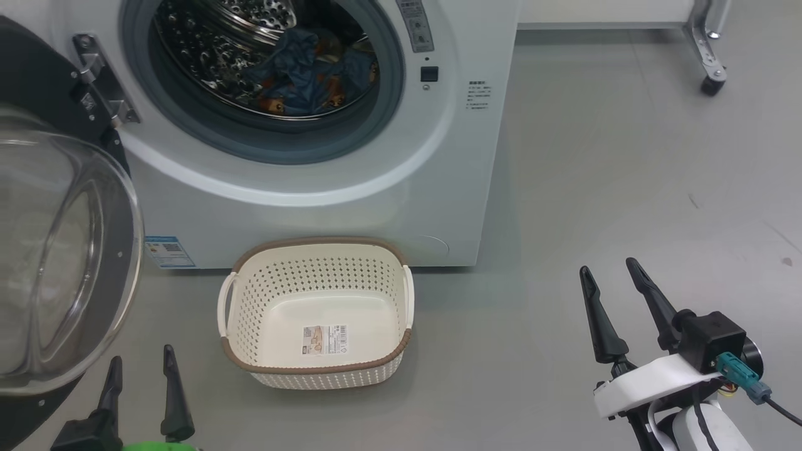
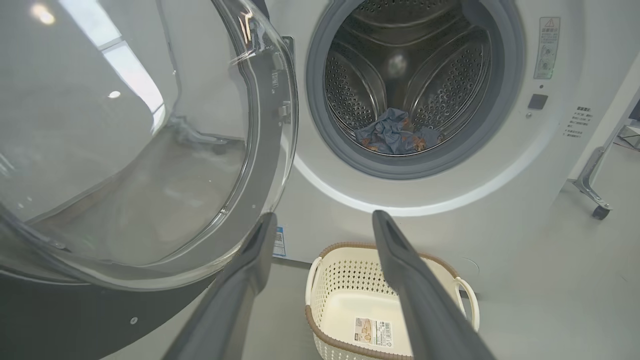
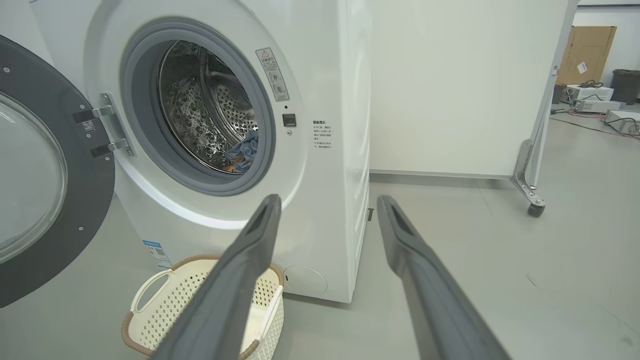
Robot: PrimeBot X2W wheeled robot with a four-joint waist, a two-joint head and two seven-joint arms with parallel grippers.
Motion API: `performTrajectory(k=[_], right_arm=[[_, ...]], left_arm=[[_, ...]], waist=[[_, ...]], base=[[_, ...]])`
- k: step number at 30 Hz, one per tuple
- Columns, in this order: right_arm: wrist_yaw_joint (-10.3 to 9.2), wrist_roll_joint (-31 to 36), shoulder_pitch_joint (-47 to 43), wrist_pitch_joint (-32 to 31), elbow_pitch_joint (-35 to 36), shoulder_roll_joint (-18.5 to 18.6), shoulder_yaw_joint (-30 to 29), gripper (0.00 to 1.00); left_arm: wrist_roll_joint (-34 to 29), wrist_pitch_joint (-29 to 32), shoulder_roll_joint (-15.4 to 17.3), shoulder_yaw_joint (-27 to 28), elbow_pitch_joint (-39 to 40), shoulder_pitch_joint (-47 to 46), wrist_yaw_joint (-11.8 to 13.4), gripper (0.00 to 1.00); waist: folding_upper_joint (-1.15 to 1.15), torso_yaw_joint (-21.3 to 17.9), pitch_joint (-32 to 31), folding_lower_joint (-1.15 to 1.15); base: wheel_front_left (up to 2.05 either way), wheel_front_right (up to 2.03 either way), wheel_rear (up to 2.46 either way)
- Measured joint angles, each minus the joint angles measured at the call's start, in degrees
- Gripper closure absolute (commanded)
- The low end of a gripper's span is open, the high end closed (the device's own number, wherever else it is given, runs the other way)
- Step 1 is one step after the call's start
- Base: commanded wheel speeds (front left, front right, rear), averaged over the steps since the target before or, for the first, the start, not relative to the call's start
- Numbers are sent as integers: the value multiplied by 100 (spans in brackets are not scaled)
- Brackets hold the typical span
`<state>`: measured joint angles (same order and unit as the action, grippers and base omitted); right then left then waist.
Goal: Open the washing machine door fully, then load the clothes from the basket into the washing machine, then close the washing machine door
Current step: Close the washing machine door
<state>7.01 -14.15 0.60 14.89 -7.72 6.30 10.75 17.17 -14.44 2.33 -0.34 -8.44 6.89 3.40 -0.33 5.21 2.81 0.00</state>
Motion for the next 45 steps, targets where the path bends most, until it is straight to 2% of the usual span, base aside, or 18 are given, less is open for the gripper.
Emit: performTrajectory(k=[29,35,45], right_arm=[[0,-9,-172,0,5,-58,97,0],[0,-9,-177,0,-9,-69,246,0],[0,-9,-177,0,-36,-74,279,0]], left_arm=[[3,0,1,97,154,69,77,0],[10,0,4,218,185,199,119,0],[10,0,4,238,265,254,121,0]], waist=[[0,1966,-305,0],[0,2162,-363,0],[0,2204,-408,0]], base=[[0,0,0],[0,0,0],[0,0,0]])
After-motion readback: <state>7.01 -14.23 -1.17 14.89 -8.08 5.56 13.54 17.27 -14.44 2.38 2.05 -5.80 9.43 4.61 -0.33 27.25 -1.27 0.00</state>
